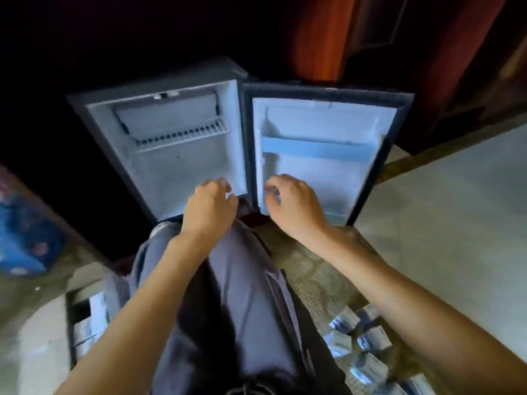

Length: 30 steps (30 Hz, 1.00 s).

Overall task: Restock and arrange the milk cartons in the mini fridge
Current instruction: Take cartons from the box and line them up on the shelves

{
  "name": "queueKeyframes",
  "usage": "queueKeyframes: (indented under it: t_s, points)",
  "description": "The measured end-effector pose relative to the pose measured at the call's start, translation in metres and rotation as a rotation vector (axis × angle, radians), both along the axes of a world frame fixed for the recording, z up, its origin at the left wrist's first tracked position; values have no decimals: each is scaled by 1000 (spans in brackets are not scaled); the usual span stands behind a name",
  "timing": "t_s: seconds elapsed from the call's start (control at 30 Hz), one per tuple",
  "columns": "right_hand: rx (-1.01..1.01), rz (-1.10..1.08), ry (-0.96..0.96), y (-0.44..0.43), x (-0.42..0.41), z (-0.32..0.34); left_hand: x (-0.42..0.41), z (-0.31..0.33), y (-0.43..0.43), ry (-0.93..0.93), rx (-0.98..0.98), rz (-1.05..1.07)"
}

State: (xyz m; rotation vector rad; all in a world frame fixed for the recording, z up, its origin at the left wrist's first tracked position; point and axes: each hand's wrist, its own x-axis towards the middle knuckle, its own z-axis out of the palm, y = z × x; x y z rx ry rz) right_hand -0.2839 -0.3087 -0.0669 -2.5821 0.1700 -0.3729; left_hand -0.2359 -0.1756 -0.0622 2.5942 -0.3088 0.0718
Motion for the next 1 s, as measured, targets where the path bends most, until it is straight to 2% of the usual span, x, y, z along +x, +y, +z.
queueKeyframes:
  t_s: [0.27, 0.37, 0.6, 0.83, 0.9, 1.0]
  points:
    - [123, 450, -4, 178, 49, 2, -15, -9, 173, -8, -36, 477]
    - [91, 582, 65, 230, 53, -11, -25, -29, 216, 82, -44, 652]
    - [-169, 832, 349, 319, 69, -62, -62, -114, 293, 380, -72, 871]
    - [-484, 1164, 655, 370, 74, -153, -91, -188, 305, 618, -108, 971]
    - [-648, 1262, 678, 371, 69, -179, -96, -208, 303, 683, -114, 980]
    - [-933, 1470, 604, 375, 62, -204, -107, -230, 296, 758, -113, 973]
